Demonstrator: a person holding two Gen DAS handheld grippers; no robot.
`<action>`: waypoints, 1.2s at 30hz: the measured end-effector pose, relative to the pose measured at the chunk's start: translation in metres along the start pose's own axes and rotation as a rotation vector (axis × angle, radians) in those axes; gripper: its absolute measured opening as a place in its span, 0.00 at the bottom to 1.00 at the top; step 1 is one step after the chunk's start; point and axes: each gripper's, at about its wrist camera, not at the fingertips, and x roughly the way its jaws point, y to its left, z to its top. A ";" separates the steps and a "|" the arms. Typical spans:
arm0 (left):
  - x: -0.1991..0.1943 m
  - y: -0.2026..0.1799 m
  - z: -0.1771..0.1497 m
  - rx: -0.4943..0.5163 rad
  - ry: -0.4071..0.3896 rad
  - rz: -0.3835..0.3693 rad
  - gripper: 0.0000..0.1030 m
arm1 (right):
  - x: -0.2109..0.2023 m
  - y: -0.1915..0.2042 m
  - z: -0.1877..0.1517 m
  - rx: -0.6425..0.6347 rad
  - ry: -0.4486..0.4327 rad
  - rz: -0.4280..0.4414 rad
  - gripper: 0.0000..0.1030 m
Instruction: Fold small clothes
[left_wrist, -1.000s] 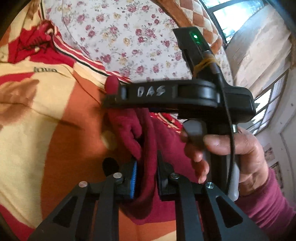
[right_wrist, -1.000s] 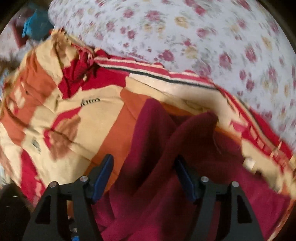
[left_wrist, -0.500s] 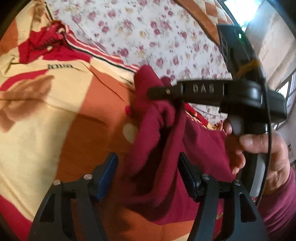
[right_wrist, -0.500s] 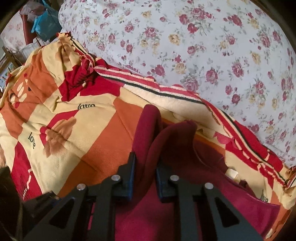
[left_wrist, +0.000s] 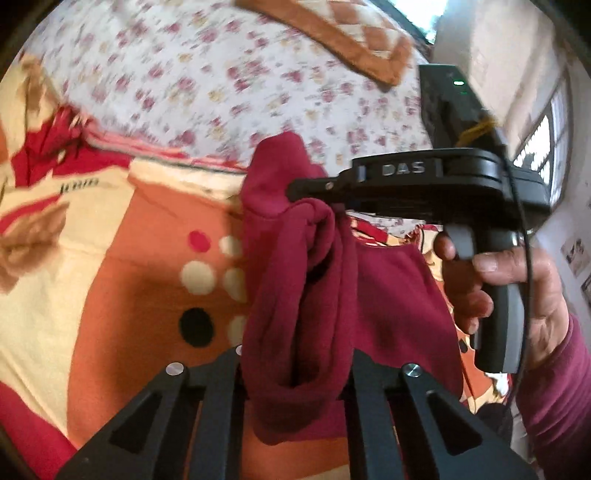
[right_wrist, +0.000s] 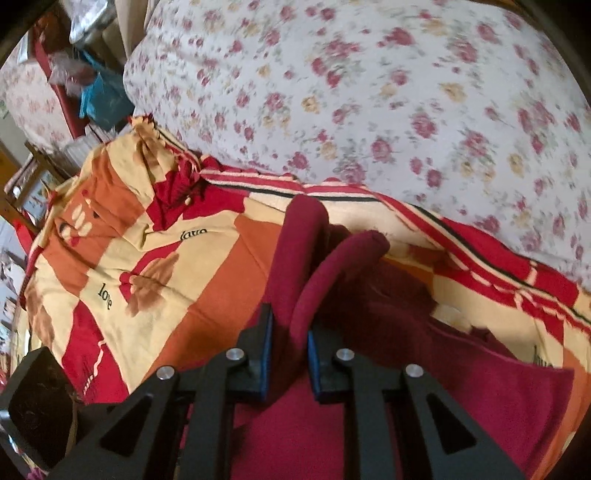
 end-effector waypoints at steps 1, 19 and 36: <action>-0.001 -0.012 0.000 0.040 -0.005 0.018 0.00 | -0.004 -0.005 -0.002 0.012 -0.002 0.009 0.17; 0.011 -0.146 0.008 0.294 0.090 0.029 0.00 | -0.115 -0.091 -0.042 0.119 -0.189 0.140 0.15; 0.113 -0.226 -0.048 0.361 0.289 0.084 0.00 | -0.107 -0.225 -0.125 0.356 -0.129 0.013 0.14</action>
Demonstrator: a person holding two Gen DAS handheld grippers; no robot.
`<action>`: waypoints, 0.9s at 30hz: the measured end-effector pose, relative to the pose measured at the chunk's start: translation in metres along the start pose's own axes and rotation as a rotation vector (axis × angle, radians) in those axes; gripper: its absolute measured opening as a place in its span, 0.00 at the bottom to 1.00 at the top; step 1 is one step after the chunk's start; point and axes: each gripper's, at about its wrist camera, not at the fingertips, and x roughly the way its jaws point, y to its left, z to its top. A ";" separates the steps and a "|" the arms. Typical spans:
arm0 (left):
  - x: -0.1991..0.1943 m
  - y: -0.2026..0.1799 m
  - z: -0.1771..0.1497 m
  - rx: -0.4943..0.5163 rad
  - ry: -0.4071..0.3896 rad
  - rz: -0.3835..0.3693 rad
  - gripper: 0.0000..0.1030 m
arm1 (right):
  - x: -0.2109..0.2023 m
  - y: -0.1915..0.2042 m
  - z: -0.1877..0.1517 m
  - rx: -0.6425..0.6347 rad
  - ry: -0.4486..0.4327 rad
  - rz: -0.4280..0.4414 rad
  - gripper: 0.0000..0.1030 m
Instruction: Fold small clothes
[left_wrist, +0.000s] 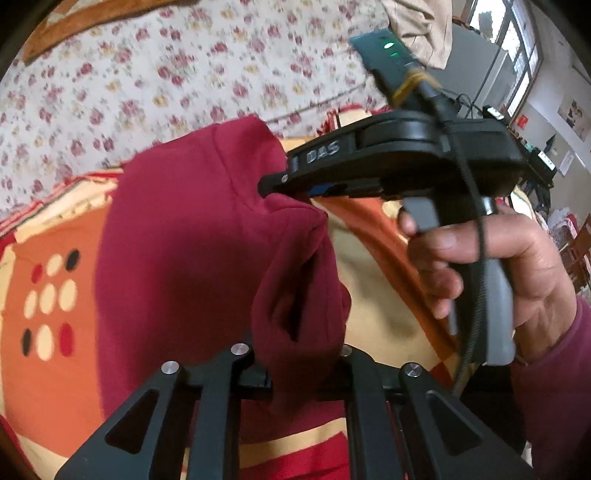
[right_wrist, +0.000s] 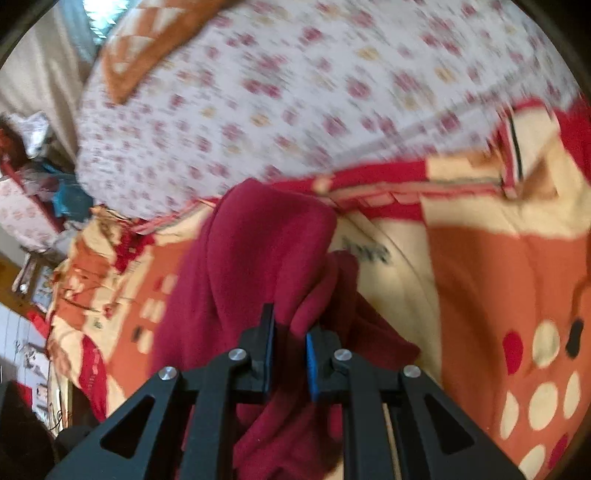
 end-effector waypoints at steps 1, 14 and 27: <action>0.002 -0.002 -0.001 0.001 0.007 -0.002 0.00 | 0.005 -0.006 -0.003 0.013 0.009 -0.006 0.15; -0.075 0.046 -0.010 0.008 -0.081 0.092 0.16 | -0.061 0.062 -0.048 -0.168 -0.082 0.051 0.30; -0.036 0.072 -0.046 -0.054 -0.019 0.109 0.16 | -0.042 0.039 -0.128 -0.117 0.030 -0.063 0.24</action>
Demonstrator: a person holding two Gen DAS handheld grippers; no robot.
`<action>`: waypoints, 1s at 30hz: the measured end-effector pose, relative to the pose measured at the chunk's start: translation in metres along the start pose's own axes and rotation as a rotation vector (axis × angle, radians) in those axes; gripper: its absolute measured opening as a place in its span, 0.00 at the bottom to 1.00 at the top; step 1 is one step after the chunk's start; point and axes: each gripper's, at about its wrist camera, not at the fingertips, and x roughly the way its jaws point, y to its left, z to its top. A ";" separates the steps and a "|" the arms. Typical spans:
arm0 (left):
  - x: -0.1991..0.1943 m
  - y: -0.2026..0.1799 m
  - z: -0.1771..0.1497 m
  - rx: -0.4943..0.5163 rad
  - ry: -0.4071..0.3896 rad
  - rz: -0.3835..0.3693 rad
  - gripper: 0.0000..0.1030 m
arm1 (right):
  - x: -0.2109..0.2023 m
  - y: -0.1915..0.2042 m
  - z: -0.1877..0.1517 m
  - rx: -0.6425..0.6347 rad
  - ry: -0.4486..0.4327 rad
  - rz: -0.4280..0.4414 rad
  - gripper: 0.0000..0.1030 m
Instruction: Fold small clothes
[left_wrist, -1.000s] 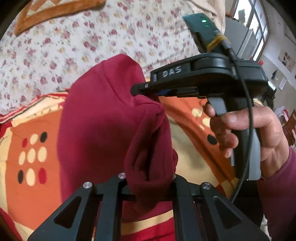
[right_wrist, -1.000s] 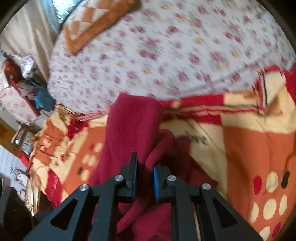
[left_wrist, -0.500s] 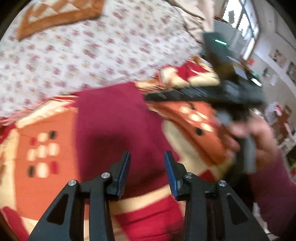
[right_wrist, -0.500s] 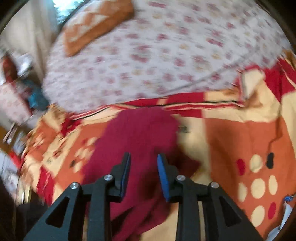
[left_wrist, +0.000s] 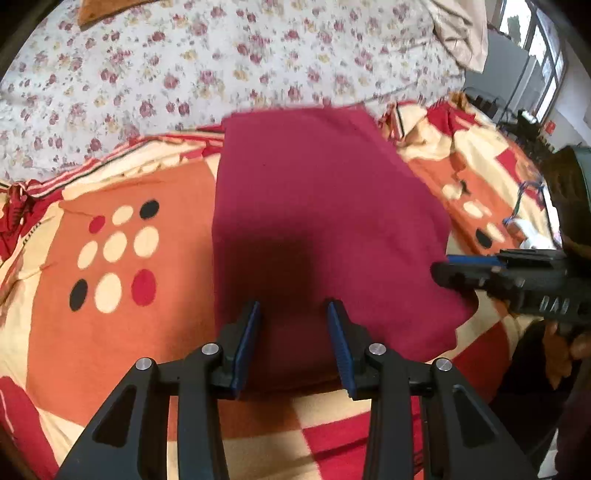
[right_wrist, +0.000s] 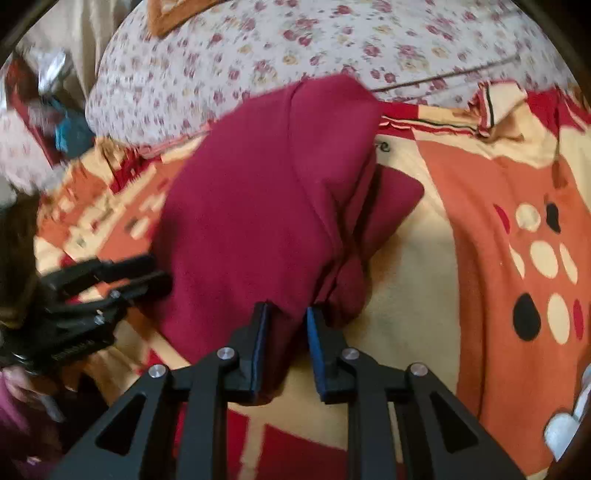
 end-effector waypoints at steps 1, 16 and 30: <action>-0.005 0.001 0.002 -0.003 -0.016 -0.002 0.16 | -0.006 -0.003 0.005 0.018 -0.016 0.021 0.26; 0.021 0.015 0.023 -0.041 -0.038 0.058 0.16 | 0.055 -0.018 0.111 0.103 -0.120 -0.205 0.37; 0.020 0.016 0.020 -0.032 -0.037 0.065 0.17 | -0.006 -0.008 0.051 0.146 -0.123 -0.098 0.49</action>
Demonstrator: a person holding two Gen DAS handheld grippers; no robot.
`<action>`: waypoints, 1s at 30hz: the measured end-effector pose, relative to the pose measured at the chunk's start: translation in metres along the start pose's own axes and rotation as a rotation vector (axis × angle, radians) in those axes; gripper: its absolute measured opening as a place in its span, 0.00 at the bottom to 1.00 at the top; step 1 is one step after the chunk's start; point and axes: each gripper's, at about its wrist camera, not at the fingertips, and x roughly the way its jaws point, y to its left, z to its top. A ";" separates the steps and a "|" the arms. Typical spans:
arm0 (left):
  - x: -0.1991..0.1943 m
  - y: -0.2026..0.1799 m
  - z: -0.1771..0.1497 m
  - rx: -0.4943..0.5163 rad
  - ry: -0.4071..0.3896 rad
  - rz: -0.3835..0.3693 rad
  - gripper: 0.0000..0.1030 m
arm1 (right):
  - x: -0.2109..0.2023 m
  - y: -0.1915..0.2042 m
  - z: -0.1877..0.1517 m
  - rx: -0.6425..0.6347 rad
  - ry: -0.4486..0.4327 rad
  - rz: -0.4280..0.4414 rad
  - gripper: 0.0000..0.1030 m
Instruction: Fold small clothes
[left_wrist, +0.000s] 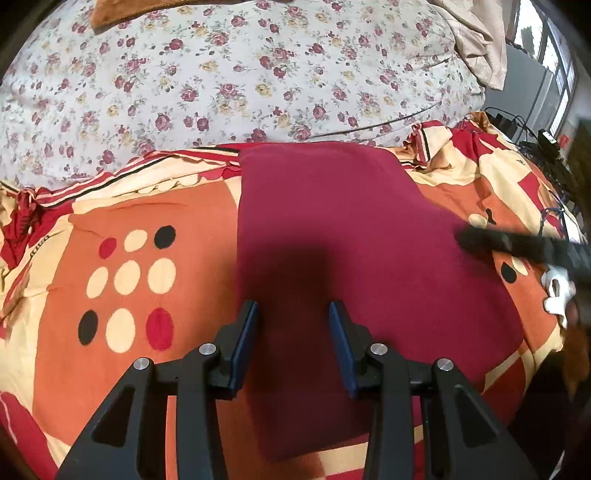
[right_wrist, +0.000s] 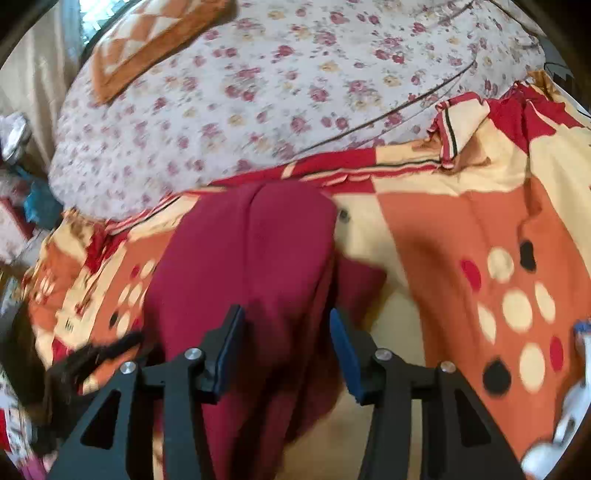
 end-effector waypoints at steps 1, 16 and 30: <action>-0.001 0.000 0.000 0.000 0.000 0.000 0.17 | -0.003 0.001 -0.008 -0.005 0.011 0.010 0.49; -0.023 0.023 0.002 -0.119 -0.001 -0.093 0.17 | -0.022 0.020 -0.080 -0.096 0.066 0.128 0.06; 0.003 0.041 0.020 -0.217 0.036 -0.287 0.34 | -0.008 -0.053 -0.045 0.210 -0.009 0.216 0.76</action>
